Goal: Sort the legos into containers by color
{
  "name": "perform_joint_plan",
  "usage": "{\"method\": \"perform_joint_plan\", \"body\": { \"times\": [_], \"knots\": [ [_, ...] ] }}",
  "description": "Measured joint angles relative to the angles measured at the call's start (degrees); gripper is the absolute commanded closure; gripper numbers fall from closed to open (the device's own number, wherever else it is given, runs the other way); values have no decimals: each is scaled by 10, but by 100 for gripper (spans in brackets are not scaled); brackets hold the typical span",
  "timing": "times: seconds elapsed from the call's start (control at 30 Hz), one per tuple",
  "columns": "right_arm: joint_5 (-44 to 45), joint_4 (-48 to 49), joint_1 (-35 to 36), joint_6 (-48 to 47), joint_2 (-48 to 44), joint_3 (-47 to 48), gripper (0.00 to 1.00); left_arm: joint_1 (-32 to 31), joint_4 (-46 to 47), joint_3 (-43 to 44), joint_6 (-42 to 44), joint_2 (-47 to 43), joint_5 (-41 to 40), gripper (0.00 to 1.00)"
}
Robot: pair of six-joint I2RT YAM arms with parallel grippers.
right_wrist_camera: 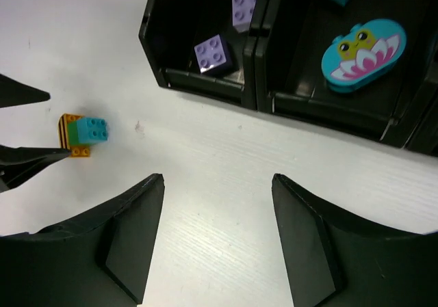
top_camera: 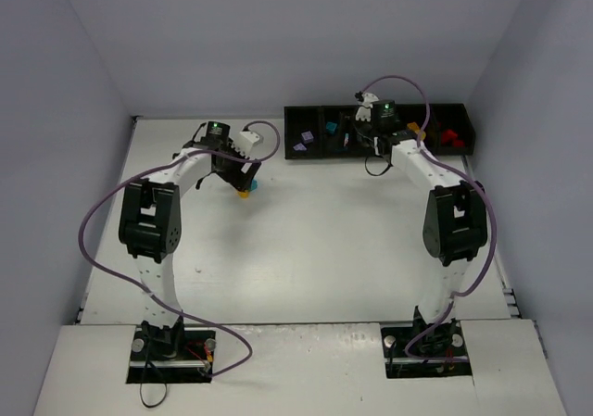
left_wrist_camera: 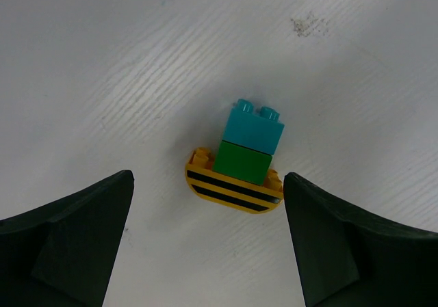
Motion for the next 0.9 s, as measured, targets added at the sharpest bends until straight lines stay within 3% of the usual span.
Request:
{"method": "perform_joint_plan", "body": {
  "times": [0.2, 0.5, 0.57, 0.8, 0.9],
  "knots": [
    [-12, 0, 1, 9, -1, -19, 39, -2, -39, 15, 26, 38, 13, 34],
    [-22, 1, 5, 14, -10, -21, 40, -3, -42, 15, 30, 43, 25, 41],
    [-25, 1, 8, 16, -10, -21, 40, -3, -40, 15, 30, 44, 28, 45],
    [-65, 1, 45, 30, -10, -21, 40, -3, -4, -2, 15, 43, 52, 74],
    [-88, 1, 66, 39, -10, -21, 40, -3, 21, -25, 3, 31, 65, 75]
  ]
}}
